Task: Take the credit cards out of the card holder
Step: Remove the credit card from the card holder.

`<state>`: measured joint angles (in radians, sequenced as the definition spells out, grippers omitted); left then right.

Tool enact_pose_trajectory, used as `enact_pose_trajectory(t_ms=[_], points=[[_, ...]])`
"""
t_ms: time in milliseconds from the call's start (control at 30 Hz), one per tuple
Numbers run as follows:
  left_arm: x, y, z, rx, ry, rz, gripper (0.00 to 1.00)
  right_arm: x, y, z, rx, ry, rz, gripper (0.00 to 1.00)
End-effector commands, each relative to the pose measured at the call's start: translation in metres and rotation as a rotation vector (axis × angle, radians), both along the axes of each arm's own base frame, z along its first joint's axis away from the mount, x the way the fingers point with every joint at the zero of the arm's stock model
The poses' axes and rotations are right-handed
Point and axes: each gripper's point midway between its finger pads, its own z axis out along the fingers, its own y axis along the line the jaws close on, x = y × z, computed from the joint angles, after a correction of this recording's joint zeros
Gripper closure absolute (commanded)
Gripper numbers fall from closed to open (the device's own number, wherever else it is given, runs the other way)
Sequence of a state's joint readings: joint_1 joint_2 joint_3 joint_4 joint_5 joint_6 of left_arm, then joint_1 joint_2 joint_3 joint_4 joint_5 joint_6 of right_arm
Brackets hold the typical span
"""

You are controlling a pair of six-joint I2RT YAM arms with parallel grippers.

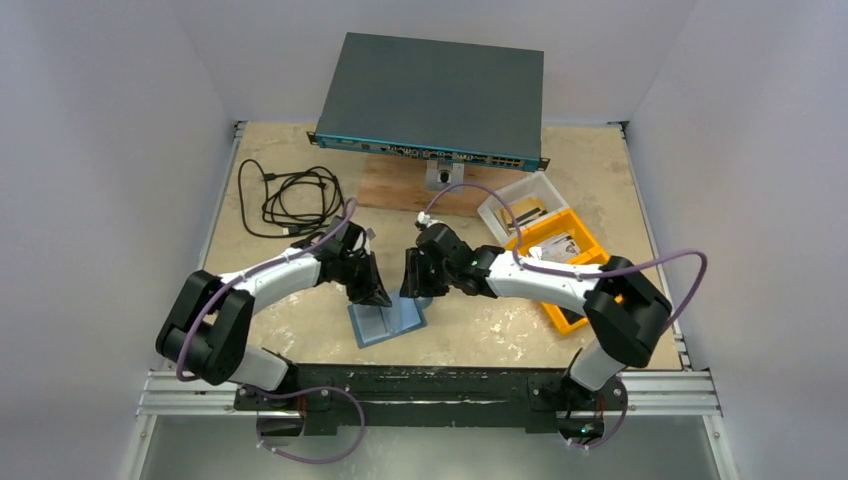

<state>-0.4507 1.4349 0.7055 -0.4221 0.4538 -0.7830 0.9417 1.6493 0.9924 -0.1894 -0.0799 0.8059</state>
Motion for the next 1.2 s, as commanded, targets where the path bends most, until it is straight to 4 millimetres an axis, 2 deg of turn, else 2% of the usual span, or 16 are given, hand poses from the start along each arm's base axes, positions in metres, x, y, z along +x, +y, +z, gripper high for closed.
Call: enact_pose_trajectory(t_ms=[0, 100, 267, 500, 667, 900, 1033, 1167], points=[[0.013, -0.026, 0.016, -0.073, -0.032, -0.025, 1.0, 0.014, -0.018, 0.035, 0.002, -0.112, -0.091, 0.62], [0.013, -0.037, 0.013, -0.085, -0.019, -0.041, 0.99, 0.013, -0.023, 0.039, 0.002, -0.12, -0.1, 0.61], [0.013, -0.05, 0.01, -0.085, -0.01, -0.068, 0.88, 0.011, -0.024, 0.038, 0.005, -0.116, -0.098, 0.61], [0.013, -0.05, 0.007, -0.07, -0.006, -0.075, 0.72, 0.013, -0.026, 0.033, -0.015, -0.122, -0.101, 0.61], [0.016, -0.048, 0.015, -0.061, -0.029, -0.067, 0.71, 0.013, -0.024, 0.038, -0.006, -0.134, -0.089, 0.61], [0.021, -0.019, 0.033, 0.054, -0.101, -0.004, 0.69, 0.006, -0.008, 0.048, 0.023, -0.139, -0.018, 0.61], [0.02, 0.002, 0.036, 0.09, -0.109, 0.043, 0.7, -0.004, 0.012, 0.051, 0.037, -0.145, 0.04, 0.61], [0.014, 0.031, 0.031, 0.134, -0.1, 0.127, 0.76, -0.012, 0.033, 0.044, 0.048, -0.12, 0.095, 0.61]])
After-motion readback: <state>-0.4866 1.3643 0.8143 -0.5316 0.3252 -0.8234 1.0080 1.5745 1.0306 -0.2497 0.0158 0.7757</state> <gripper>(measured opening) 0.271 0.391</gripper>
